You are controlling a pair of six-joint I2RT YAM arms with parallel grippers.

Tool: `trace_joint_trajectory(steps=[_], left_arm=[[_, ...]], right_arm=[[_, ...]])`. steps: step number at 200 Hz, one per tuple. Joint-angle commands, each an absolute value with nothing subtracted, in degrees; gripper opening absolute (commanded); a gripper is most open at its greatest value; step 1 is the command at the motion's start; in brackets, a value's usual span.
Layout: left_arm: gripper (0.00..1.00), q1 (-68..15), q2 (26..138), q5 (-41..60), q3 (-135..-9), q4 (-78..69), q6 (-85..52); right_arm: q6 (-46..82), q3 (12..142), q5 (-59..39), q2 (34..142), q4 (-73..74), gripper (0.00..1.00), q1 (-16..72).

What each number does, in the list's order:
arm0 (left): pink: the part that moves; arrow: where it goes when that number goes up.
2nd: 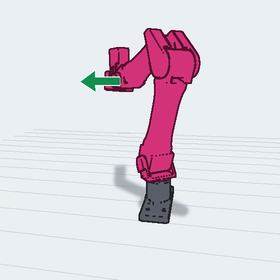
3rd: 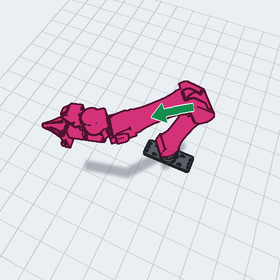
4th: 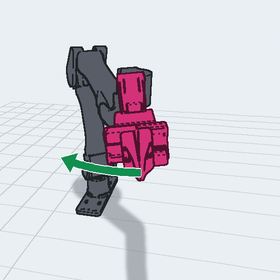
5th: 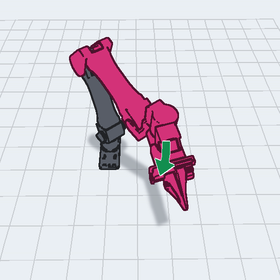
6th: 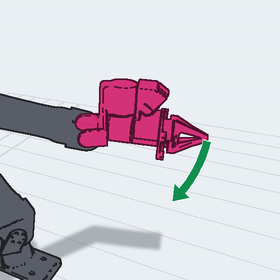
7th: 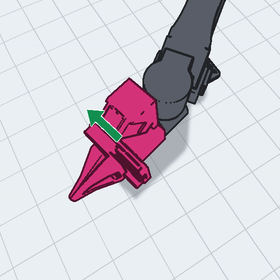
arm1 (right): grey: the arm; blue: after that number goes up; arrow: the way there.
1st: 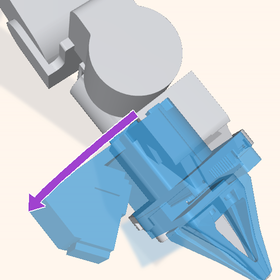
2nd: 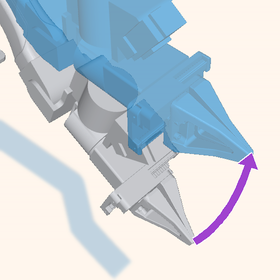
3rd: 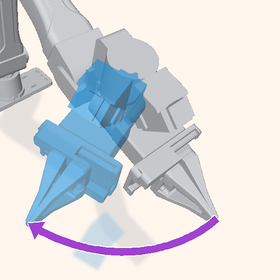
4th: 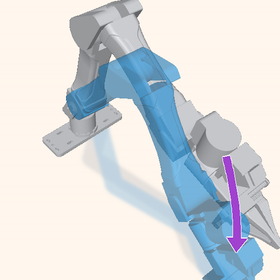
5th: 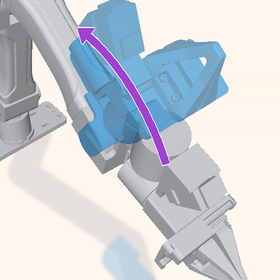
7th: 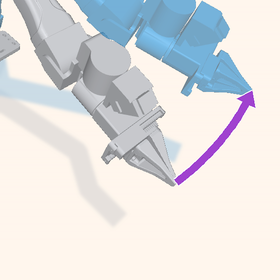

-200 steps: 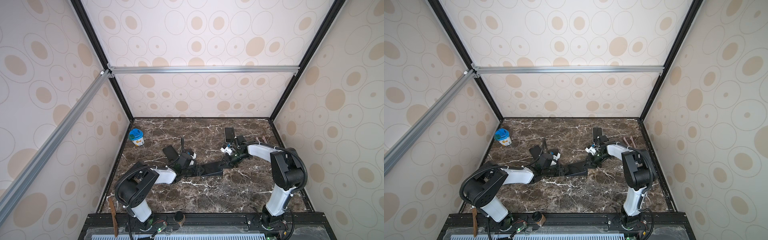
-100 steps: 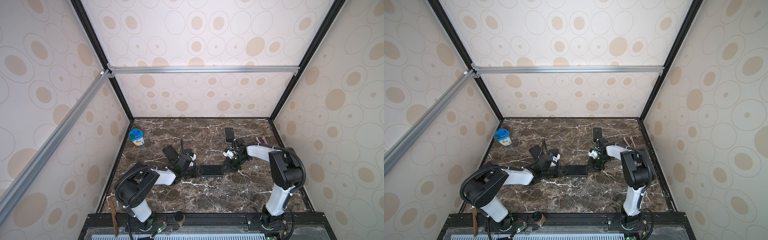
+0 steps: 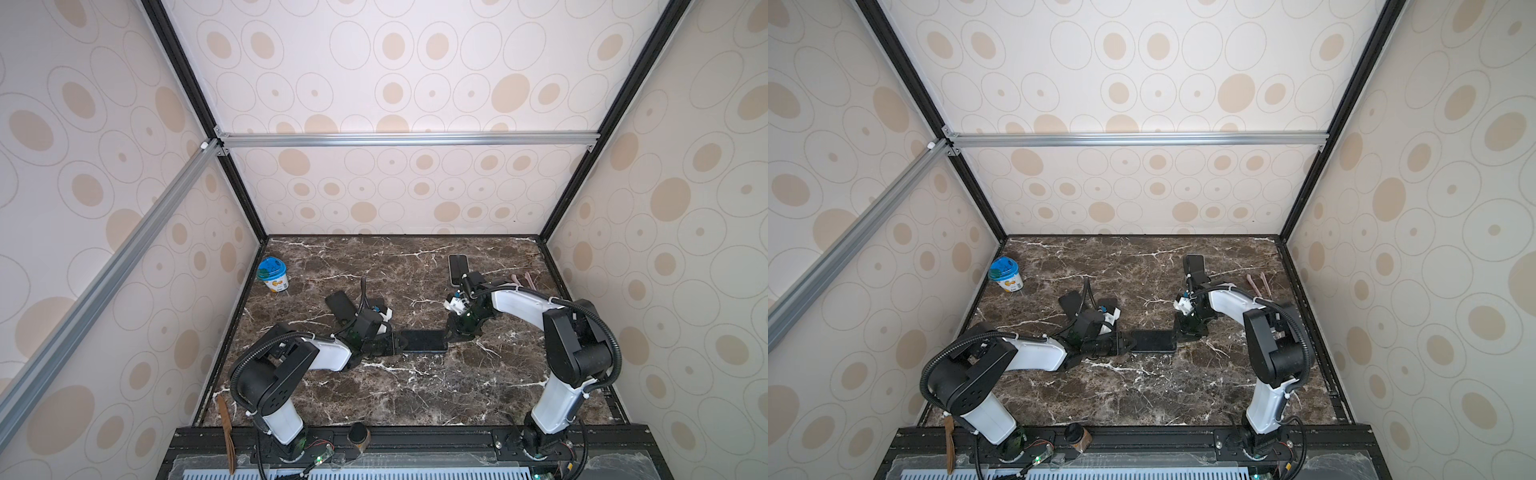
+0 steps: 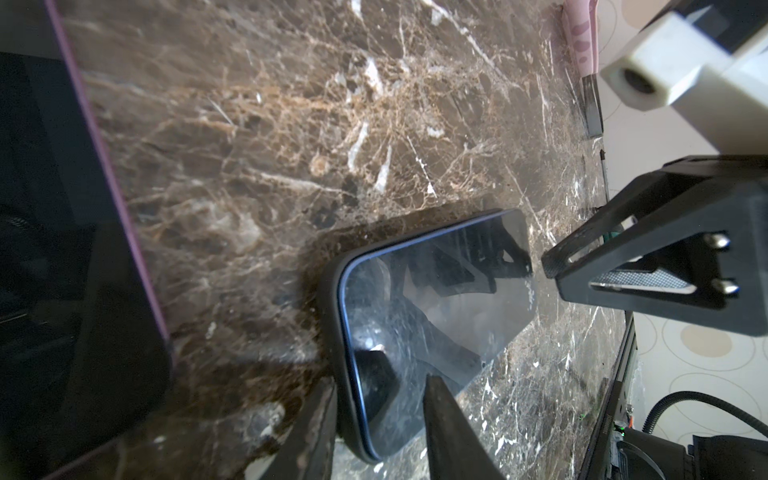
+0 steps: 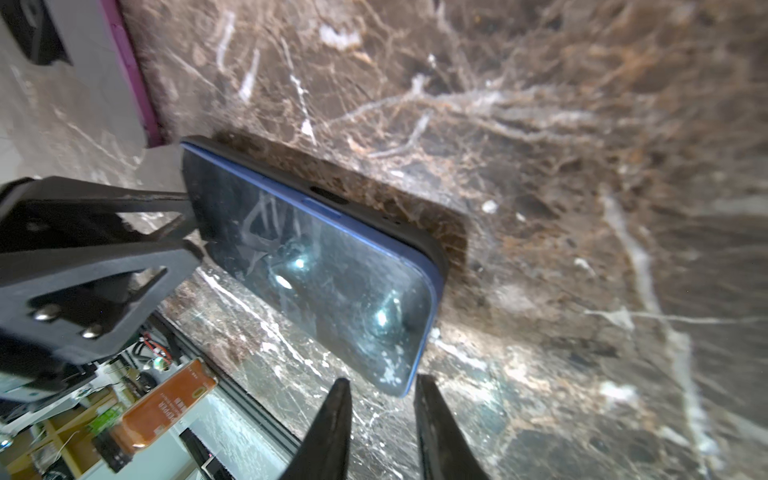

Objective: Put the phone into the phone case

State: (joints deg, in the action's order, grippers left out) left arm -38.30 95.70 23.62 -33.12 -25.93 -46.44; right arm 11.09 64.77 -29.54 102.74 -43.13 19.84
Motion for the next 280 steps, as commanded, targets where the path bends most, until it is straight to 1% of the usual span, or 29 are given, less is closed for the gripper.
trace_joint_trajectory(steps=[1, 60, 84, 157, 181, 189, 207, 241, 267, 280], left_arm=[[0.35, -38.79, 95.54, 24.46, -34.46, -22.25, -45.18], [0.31, -38.91, 95.6, 21.66, -38.22, -11.45, -40.49], [0.24, -39.07, 96.45, 21.17, -39.19, -9.81, -39.64], [0.24, -40.09, 98.07, 18.74, -41.93, -4.45, -38.08], [0.24, -40.42, 98.76, 17.78, -42.71, -2.85, -37.52], [0.24, -40.52, 98.87, 17.51, -42.9, -2.5, -37.44], [0.24, -40.67, 99.14, 16.9, -42.89, -1.81, -37.53], [0.24, -40.71, 99.43, 15.91, -42.33, -1.33, -37.77], [0.24, -40.8, 99.49, 15.69, -42.1, -1.22, -37.79], [0.21, -40.82, 99.49, 15.56, -42.12, -1.14, -37.79]], right_arm=[[10.65, 65.18, -26.26, 102.51, -45.79, 0.28, 20.58], [12.28, 63.98, -26.1, 104.01, -43.01, 0.21, 22.25], [12.95, 63.98, -26.14, 105.1, -42.03, 0.18, 23.63], [14.41, 63.94, -24.82, 106.46, -40.17, 0.17, 26.92], [14.68, 63.98, -21.81, 105.98, -40.52, 0.17, 27.98], [14.99, 63.95, -20.53, 105.38, -40.76, 0.18, 28.12], [15.53, 64.14, -16.11, 103.37, -41.97, 0.22, 28.47], [15.59, 65.35, -8.35, 99.5, -45.76, 0.23, 28.65], [15.47, 65.74, -5.49, 98.7, -47.55, 0.24, 28.57], [15.65, 65.4, -5.58, 98.93, -47.25, 0.25, 28.52]])
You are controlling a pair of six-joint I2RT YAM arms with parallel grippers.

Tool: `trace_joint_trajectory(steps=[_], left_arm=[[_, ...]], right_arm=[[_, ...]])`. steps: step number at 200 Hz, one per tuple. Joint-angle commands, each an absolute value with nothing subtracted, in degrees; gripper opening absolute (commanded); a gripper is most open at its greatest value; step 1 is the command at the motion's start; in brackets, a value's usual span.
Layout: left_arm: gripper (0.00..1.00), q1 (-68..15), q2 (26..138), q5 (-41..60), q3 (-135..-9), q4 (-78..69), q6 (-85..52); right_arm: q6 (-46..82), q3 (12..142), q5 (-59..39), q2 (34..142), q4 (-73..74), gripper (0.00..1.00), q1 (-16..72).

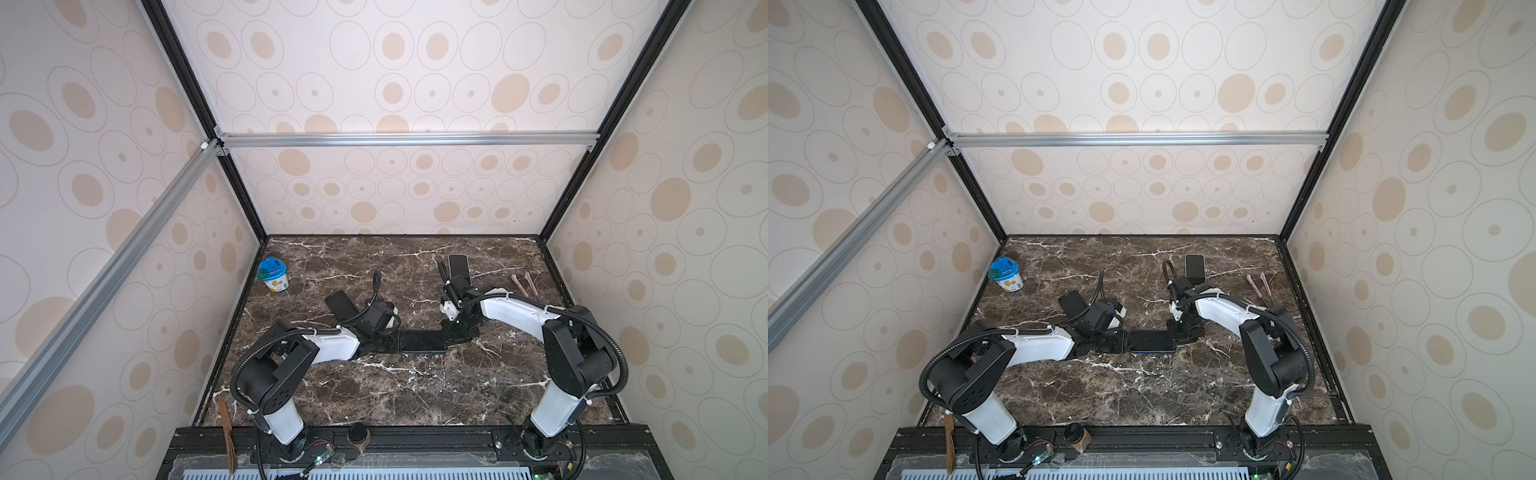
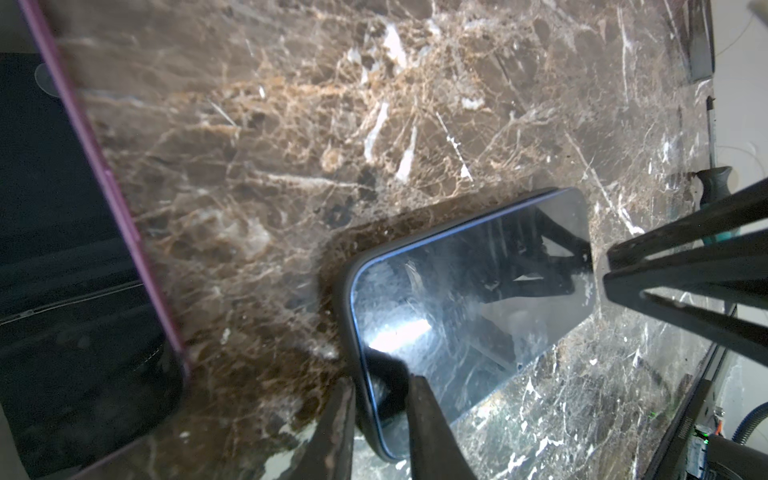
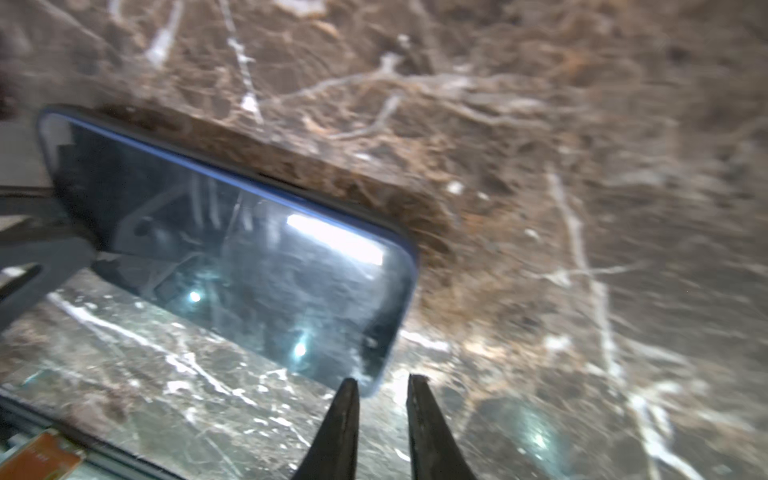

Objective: Put the phone into the phone case

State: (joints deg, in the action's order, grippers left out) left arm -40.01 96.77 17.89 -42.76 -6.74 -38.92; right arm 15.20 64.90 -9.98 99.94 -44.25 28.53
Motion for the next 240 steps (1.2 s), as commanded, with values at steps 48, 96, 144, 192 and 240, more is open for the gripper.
trace_joint_trajectory(steps=[48, 96, 144, 192, 240], left_arm=[[0.24, -40.8, 98.64, 16.08, -41.62, -0.99, -37.55], [0.27, -40.85, 97.09, 16.63, -41.49, -0.69, -37.5], [0.27, -40.93, 96.84, 17.97, -41.07, -1.86, -37.68], [0.27, -40.88, 97.1, 19.51, -40.92, -3.14, -37.77], [0.27, -40.87, 96.72, 19.26, -40.53, -2.81, -37.9]], right_arm=[[16.99, 62.95, -13.49, 100.35, -41.39, 0.25, 28.48], [17.61, 62.23, -15.7, 102.39, -40.06, 0.23, 28.56], [18.7, 60.16, -17.22, 103.07, -38.05, 0.19, 28.63], [19.51, 59.86, -17.47, 105.21, -36.65, 0.16, 30.22], [20.65, 59.85, -16.5, 108.76, -35.08, 0.15, 32.26]])
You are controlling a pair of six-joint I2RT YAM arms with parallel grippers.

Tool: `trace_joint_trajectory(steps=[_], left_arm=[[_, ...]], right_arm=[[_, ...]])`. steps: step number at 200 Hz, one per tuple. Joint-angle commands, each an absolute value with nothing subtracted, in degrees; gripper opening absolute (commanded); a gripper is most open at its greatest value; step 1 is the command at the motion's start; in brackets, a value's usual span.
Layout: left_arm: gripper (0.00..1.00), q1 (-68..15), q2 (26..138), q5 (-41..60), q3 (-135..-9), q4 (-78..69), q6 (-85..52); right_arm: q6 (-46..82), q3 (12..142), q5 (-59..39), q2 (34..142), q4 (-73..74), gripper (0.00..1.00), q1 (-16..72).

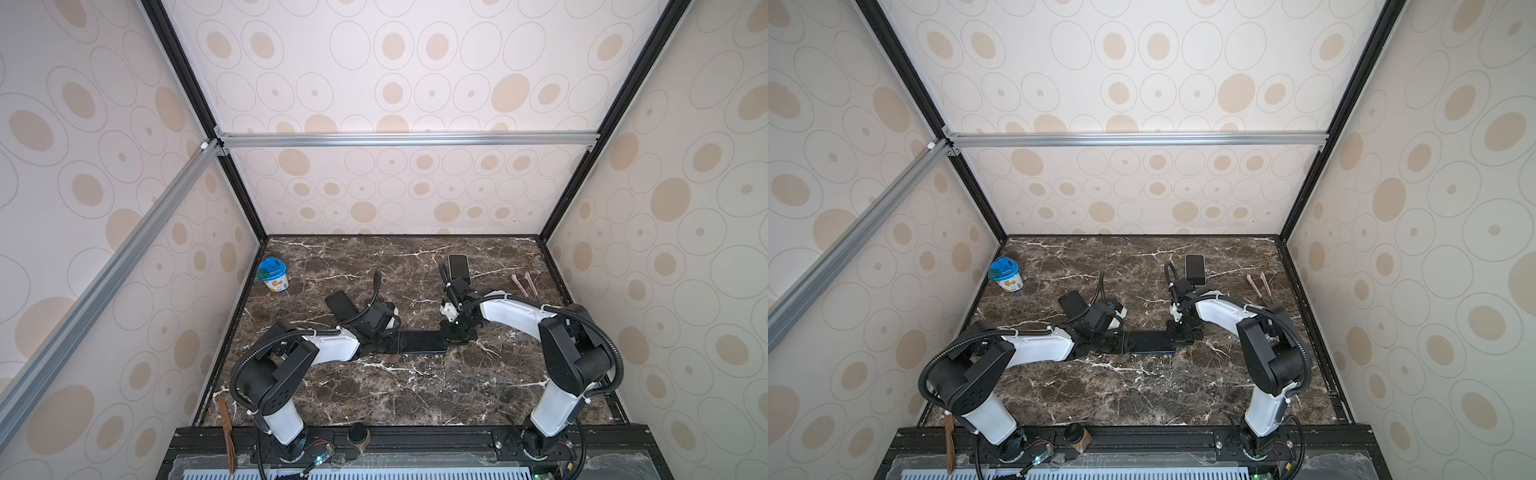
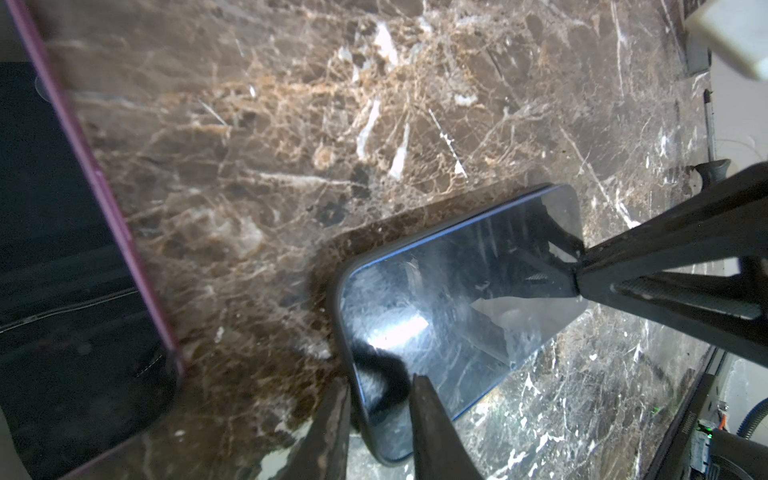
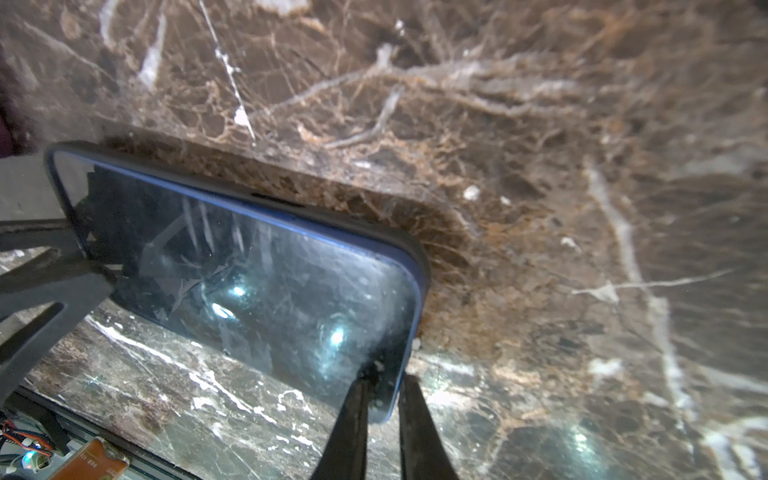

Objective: Put the phone into the phone case

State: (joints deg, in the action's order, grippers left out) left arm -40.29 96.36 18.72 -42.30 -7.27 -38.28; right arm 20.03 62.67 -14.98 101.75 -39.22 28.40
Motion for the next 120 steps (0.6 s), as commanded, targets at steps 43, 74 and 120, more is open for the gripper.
trace_joint_trajectory(steps=[43, 74, 120], left_arm=[[0.27, -40.89, 96.77, 19.07, -40.4, -2.66, -38.08], [0.27, -40.95, 96.68, 18.97, -40.31, -2.66, -38.24], [0.27, -40.93, 96.77, 18.88, -40.24, -2.61, -38.3]], right_arm=[[21.26, 59.89, -13.97, 112.22, -34.92, 0.14, 33.78], [22.36, 59.07, -13.72, 114.44, -33.29, 0.14, 34.57], [23.97, 58.36, -12.89, 118.51, -30.92, 0.13, 35.77]])
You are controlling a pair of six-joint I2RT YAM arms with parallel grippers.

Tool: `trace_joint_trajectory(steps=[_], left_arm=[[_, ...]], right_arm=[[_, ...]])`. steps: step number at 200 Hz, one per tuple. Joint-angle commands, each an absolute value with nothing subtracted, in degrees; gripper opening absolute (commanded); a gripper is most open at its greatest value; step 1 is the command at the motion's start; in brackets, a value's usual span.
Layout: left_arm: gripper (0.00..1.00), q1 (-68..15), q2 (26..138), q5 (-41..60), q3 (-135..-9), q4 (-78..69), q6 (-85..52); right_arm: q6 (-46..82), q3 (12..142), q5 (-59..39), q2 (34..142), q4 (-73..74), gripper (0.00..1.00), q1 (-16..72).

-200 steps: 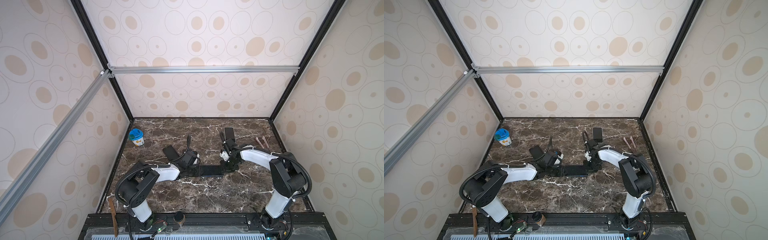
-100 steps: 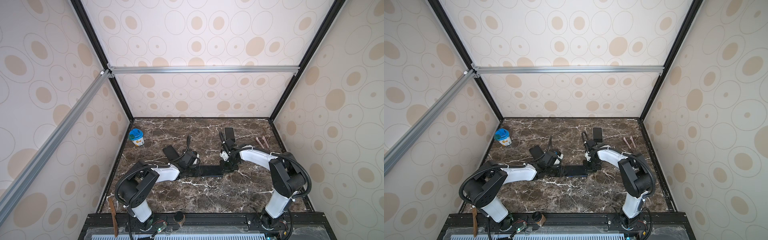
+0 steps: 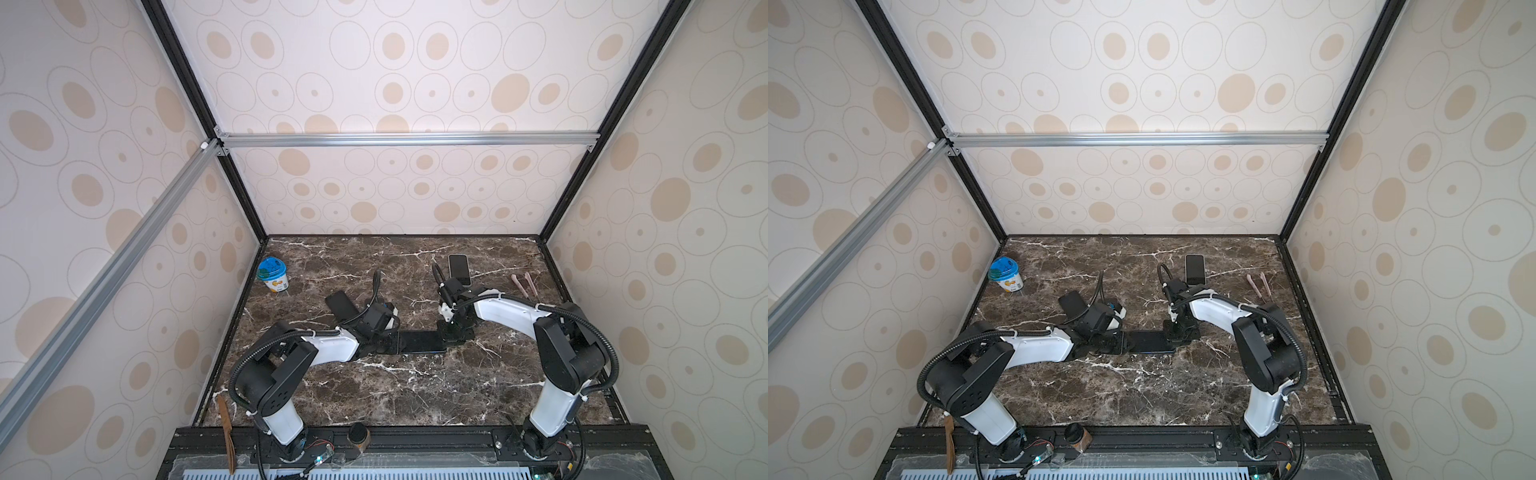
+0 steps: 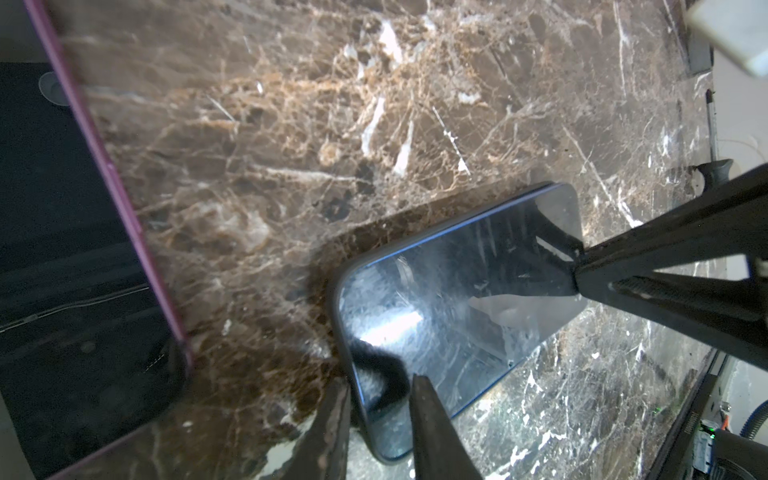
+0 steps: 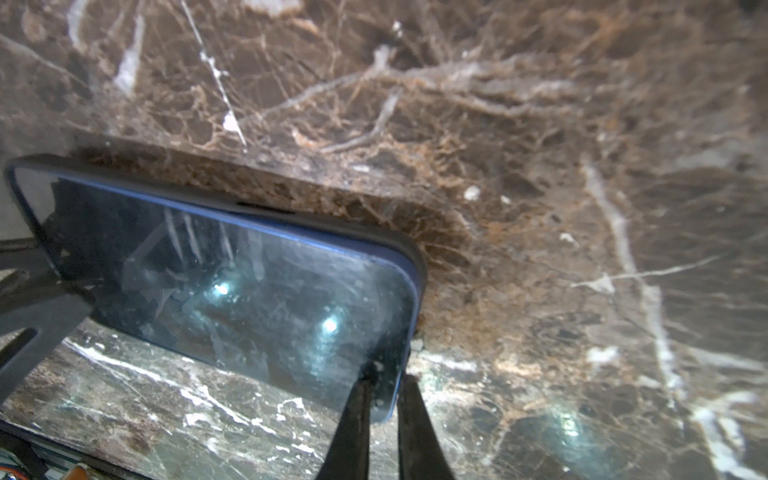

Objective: Put the phone into the phone case

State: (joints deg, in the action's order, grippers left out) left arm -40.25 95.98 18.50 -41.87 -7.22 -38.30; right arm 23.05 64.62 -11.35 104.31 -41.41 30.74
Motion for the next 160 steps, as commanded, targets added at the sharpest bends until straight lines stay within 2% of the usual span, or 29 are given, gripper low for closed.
trace_joint_trajectory(steps=[1, 160], left_arm=[[0.27, -40.9, 96.77, 18.89, -40.25, -2.62, -38.31], [0.27, -40.9, 95.87, 17.8, -38.88, -2.85, -38.67]], right_arm=[[23.97, 58.36, -12.89, 118.51, -30.92, 0.13, 35.77], [27.14, 54.27, -8.79, 126.12, -24.61, 0.1, 36.87]])
